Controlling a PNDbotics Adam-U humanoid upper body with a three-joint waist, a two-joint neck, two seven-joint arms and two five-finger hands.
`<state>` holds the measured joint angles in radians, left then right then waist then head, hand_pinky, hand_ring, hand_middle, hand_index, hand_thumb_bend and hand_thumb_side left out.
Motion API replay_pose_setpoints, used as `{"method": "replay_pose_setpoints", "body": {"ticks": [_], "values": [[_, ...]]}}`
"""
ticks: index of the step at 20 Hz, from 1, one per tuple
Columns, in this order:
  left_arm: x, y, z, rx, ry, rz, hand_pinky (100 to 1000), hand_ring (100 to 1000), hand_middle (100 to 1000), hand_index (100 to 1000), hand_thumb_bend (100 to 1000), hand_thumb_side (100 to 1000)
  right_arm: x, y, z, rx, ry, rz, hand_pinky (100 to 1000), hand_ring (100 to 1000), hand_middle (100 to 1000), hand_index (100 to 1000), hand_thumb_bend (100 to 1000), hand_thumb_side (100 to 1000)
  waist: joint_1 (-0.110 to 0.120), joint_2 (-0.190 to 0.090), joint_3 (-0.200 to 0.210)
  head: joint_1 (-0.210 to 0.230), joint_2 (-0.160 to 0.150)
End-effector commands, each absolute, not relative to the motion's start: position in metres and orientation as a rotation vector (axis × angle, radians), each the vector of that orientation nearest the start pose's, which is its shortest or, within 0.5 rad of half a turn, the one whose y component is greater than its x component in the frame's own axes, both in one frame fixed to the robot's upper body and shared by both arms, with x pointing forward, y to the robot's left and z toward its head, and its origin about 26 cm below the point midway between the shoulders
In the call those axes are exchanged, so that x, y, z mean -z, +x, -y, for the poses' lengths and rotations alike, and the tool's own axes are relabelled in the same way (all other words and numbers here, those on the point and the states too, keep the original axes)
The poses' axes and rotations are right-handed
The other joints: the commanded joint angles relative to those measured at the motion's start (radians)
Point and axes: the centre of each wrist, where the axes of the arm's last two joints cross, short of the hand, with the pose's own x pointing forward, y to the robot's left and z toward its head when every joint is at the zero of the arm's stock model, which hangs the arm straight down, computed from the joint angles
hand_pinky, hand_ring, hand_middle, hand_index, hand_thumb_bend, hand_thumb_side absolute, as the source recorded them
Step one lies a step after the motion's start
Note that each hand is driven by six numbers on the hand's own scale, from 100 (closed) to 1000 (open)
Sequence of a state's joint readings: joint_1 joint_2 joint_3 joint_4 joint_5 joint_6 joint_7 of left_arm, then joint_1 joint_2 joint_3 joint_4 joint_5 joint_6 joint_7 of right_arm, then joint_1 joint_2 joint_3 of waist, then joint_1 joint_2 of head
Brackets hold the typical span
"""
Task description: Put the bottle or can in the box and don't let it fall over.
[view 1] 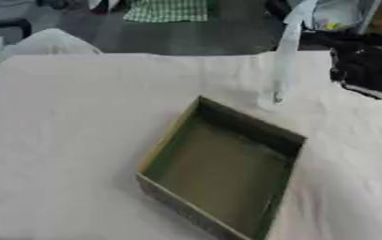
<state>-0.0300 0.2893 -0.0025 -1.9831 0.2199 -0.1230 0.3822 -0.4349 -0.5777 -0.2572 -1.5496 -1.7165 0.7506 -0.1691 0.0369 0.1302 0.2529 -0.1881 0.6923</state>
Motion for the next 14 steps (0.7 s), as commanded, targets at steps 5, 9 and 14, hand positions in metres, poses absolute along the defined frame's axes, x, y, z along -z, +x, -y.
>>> {"method": "replay_pose_setpoints", "body": {"ticks": [5, 9, 14], "values": [[-0.13, 0.267, -0.281, -0.237, 0.164, 2.144, 1000, 1000, 978, 741, 767, 638, -0.233, 0.355, 0.402, 0.308, 1.079, 1.201, 100, 100, 236, 1000, 763, 1000, 0.004, -0.011, 0.0, -0.005, -0.018], [-0.13, 0.267, -0.281, -0.234, 0.159, 2.145, 1000, 1000, 978, 741, 766, 638, -0.235, 0.36, 0.399, 0.292, 1.079, 1.185, 100, 100, 235, 1000, 757, 1000, 0.007, -0.011, 0.003, -0.01, -0.022], [-0.13, 0.268, -0.28, -0.234, 0.156, 2.148, 1000, 1000, 979, 741, 766, 638, -0.236, 0.365, 0.397, 0.283, 1.073, 1.17, 100, 100, 233, 1000, 752, 1000, 0.009, -0.009, 0.007, -0.015, -0.024]]}}
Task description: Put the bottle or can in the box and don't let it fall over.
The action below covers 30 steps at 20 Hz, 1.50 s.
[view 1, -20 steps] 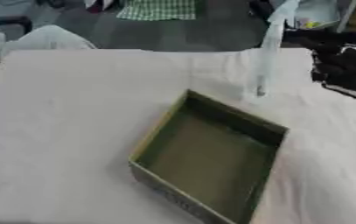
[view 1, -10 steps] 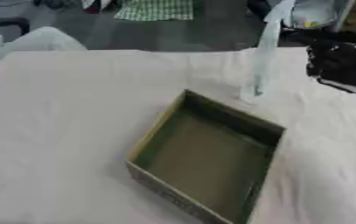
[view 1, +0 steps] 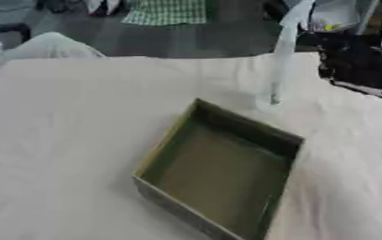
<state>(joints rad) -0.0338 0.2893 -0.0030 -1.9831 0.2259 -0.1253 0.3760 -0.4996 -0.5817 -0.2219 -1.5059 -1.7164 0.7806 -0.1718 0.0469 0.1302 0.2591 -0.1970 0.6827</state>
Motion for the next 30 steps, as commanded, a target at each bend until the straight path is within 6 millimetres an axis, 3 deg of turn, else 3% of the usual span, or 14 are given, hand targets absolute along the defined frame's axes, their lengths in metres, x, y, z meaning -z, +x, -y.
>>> {"method": "replay_pose_setpoints", "body": {"ticks": [1, 13, 30], "values": [[-0.1302, 0.2675, -0.2805, -0.235, 0.155, 2.148, 1000, 1000, 979, 741, 766, 638, -0.2356, 0.3651, 0.3973, 0.282, 1.072, 1.169, 100, 100, 233, 1000, 752, 1000, -0.001, -0.009, 0.001, -0.006, -0.015], [-0.1305, 0.2679, -0.2792, -0.231, 0.145, 2.148, 1000, 1000, 980, 741, 765, 638, -0.2352, 0.3733, 0.3897, 0.299, 1.027, 1.199, 100, 100, 240, 1000, 733, 1000, 0.002, -0.007, 0.004, -0.023, -0.016], [-0.1306, 0.2682, -0.2787, -0.229, 0.139, 2.148, 1000, 1000, 983, 741, 764, 638, -0.2358, 0.3729, 0.3962, 0.303, 1.008, 1.234, 100, 100, 247, 1000, 731, 1000, 0.001, -0.004, 0.006, -0.021, -0.022]]}}
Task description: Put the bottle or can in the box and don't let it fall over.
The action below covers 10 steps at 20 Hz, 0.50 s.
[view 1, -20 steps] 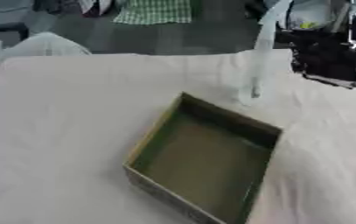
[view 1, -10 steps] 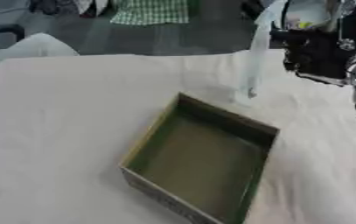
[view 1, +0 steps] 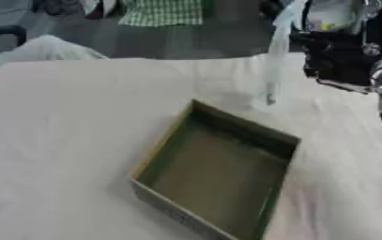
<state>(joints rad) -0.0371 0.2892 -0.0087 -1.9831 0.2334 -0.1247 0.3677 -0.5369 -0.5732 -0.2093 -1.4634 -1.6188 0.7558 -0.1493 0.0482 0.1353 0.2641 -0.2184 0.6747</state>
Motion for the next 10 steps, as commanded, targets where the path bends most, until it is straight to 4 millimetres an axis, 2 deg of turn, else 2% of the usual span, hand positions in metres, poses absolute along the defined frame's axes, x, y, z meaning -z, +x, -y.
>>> {"method": "replay_pose_setpoints", "body": {"ticks": [1, 10], "values": [[-0.13, 0.268, -0.279, -0.23, 0.14, 2.147, 1000, 1000, 983, 741, 764, 638, -0.236, 0.373, 0.399, 0.313, 1.002, 1.243, 100, 100, 248, 1000, 731, 1000, 0.0, -0.009, 0.001, 0.001, -0.015], [-0.131, 0.268, -0.278, -0.23, 0.136, 2.151, 1000, 1000, 985, 740, 764, 639, -0.246, 0.37, 0.418, 0.345, 0.982, 1.302, 100, 100, 253, 1000, 737, 1000, 0.004, 0.002, 0.003, 0.006, -0.023]]}}
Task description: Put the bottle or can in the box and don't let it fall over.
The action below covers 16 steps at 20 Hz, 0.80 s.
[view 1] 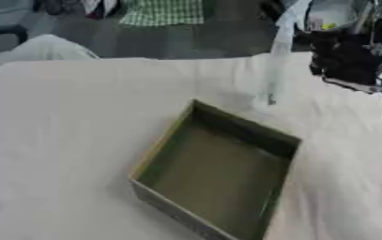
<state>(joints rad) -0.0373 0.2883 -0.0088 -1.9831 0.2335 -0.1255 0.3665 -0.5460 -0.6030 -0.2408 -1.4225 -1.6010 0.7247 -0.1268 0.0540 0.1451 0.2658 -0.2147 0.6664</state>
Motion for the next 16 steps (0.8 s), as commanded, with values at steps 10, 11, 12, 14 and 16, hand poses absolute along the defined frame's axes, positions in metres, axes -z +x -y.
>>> {"method": "replay_pose_setpoints", "body": {"ticks": [10, 11, 12, 14, 16], "values": [[-0.132, 0.27, -0.276, -0.233, 0.126, 2.158, 1000, 1000, 987, 739, 764, 639, -0.257, 0.368, 0.435, 0.348, 0.964, 1.339, 100, 100, 253, 1000, 738, 1000, 0.003, 0.013, 0.006, 0.007, -0.034], [-0.132, 0.27, -0.275, -0.233, 0.125, 2.16, 1000, 1000, 988, 739, 764, 639, -0.258, 0.368, 0.436, 0.347, 0.965, 1.342, 100, 100, 253, 1000, 737, 1000, 0.003, 0.016, 0.007, 0.008, -0.037], [-0.132, 0.27, -0.275, -0.233, 0.124, 2.16, 1000, 1000, 988, 739, 764, 639, -0.26, 0.369, 0.436, 0.344, 0.967, 1.345, 100, 100, 254, 1000, 738, 1000, 0.003, 0.019, 0.008, 0.008, -0.039], [-0.133, 0.27, -0.275, -0.234, 0.122, 2.162, 1000, 1000, 989, 739, 763, 639, -0.262, 0.369, 0.436, 0.338, 0.969, 1.348, 100, 100, 254, 1000, 738, 1000, 0.004, 0.023, 0.009, 0.009, -0.041], [-0.134, 0.271, -0.274, -0.233, 0.118, 2.166, 1000, 1000, 989, 739, 763, 639, -0.265, 0.369, 0.436, 0.33, 0.972, 1.352, 100, 100, 254, 1000, 739, 1000, 0.004, 0.029, 0.011, 0.008, -0.044]]}}
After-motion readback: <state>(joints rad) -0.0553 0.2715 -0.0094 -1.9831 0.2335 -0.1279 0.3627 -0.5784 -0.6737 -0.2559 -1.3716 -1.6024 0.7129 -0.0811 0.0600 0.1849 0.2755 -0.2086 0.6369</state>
